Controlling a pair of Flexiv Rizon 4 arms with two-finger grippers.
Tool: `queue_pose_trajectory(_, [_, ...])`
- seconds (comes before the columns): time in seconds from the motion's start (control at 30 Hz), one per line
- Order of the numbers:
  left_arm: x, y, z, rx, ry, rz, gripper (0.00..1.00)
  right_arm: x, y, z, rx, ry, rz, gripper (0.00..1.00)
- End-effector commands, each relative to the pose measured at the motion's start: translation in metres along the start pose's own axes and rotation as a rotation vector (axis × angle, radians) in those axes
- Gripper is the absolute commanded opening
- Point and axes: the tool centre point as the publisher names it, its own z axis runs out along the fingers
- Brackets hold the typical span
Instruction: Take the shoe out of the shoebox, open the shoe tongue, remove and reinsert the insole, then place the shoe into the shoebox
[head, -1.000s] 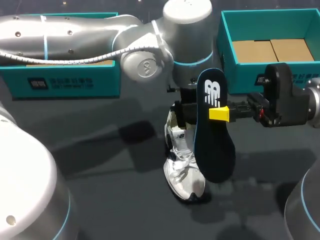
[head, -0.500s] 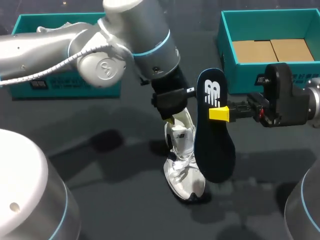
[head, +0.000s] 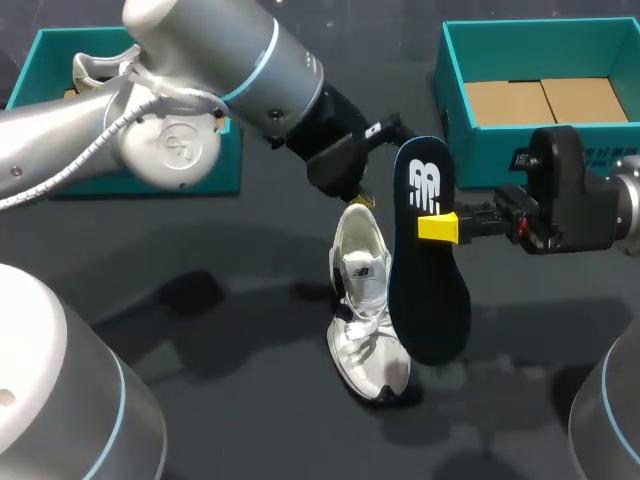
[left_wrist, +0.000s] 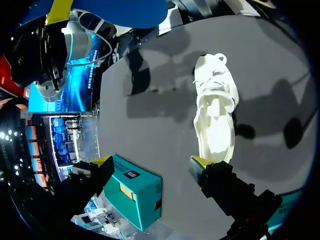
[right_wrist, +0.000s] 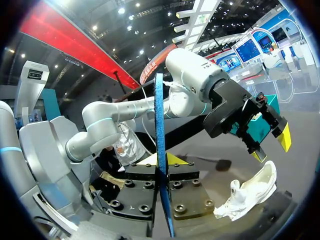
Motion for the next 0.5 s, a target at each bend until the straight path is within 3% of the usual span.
queue_pose_trajectory(0.03, [0.012,-0.006,-0.004,-0.015,-0.225,0.011,1.0,0.001,-0.001,0.002,-0.001,-0.003,0.001,0.0])
queue_pose_trajectory(0.17, [0.012,-0.006,-0.004,-0.015,-0.225,0.011,1.0,0.001,-0.001,0.002,-0.001,-0.003,0.001,0.0])
queue_pose_trajectory(0.27, [0.004,-0.005,-0.016,-0.006,-0.359,0.053,1.0,0.001,-0.001,0.002,-0.001,-0.003,0.001,0.0])
queue_pose_trajectory(0.5, [-0.019,0.007,-0.036,-0.021,-0.548,0.081,1.0,-0.002,0.003,-0.003,0.003,0.015,0.008,0.0])
